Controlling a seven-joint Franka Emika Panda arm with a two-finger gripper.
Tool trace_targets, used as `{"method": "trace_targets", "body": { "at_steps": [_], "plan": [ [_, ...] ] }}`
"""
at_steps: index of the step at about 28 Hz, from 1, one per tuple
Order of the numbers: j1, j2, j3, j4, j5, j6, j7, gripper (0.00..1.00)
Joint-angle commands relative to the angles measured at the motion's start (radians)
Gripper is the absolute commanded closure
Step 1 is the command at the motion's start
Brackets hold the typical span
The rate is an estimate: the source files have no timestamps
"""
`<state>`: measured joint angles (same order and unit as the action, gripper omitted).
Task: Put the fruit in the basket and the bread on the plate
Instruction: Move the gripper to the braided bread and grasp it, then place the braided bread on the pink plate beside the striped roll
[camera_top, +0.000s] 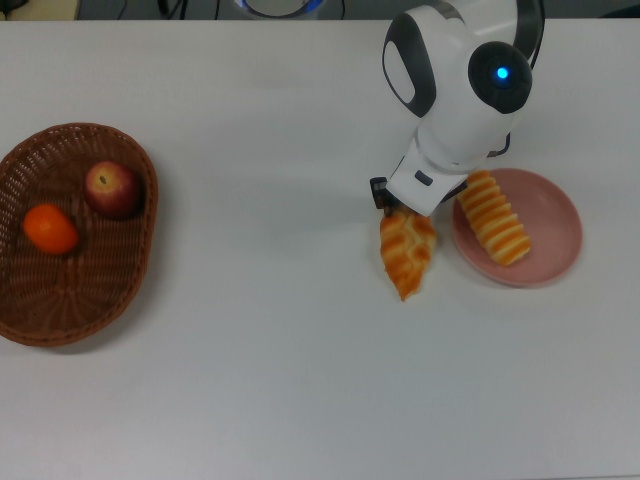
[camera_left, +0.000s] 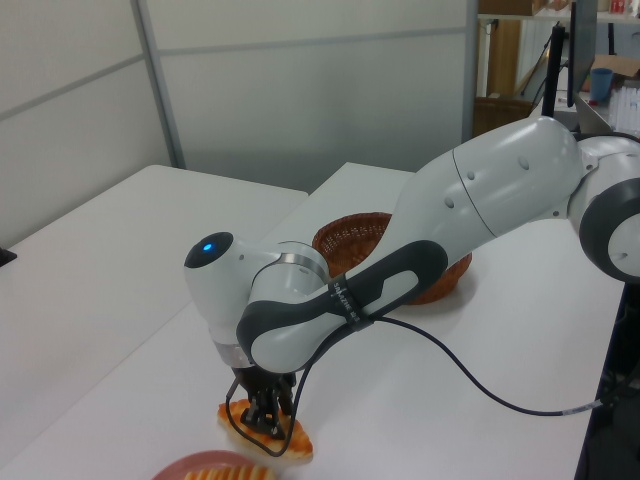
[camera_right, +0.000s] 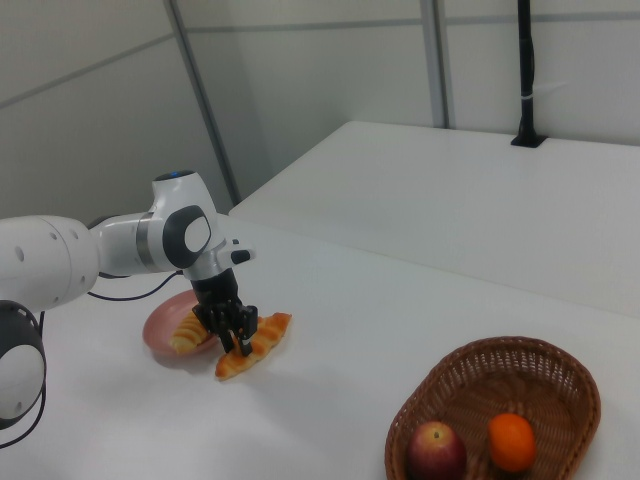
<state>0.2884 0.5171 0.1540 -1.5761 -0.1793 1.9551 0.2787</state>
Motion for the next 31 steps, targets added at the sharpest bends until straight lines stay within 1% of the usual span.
{"method": "trace_targets", "body": {
  "at_steps": [1, 3, 5, 9, 14, 21, 24, 26, 29, 31],
  "plan": [
    [0.009, 0.009, -0.016, -0.018, 0.006, 0.035, 0.000, 0.83],
    [0.009, 0.012, -0.016, -0.018, 0.004, 0.035, 0.000, 0.85],
    [0.008, 0.011, -0.016, -0.015, 0.009, 0.035, 0.008, 0.94],
    [0.008, 0.009, -0.019, -0.008, 0.014, 0.033, 0.020, 1.00],
    [0.005, -0.005, -0.022, 0.011, 0.014, 0.024, 0.046, 1.00],
    [0.001, -0.074, -0.024, 0.013, 0.018, 0.019, 0.054, 1.00],
    [0.008, -0.085, -0.016, 0.028, 0.017, 0.019, 0.072, 1.00],
    [0.012, -0.091, -0.011, 0.041, 0.008, 0.019, 0.082, 1.00],
    [0.035, -0.092, -0.001, 0.060, 0.001, 0.019, 0.082, 1.00],
    [0.069, -0.092, 0.001, 0.070, -0.009, 0.019, 0.080, 1.00]
  ]
}}
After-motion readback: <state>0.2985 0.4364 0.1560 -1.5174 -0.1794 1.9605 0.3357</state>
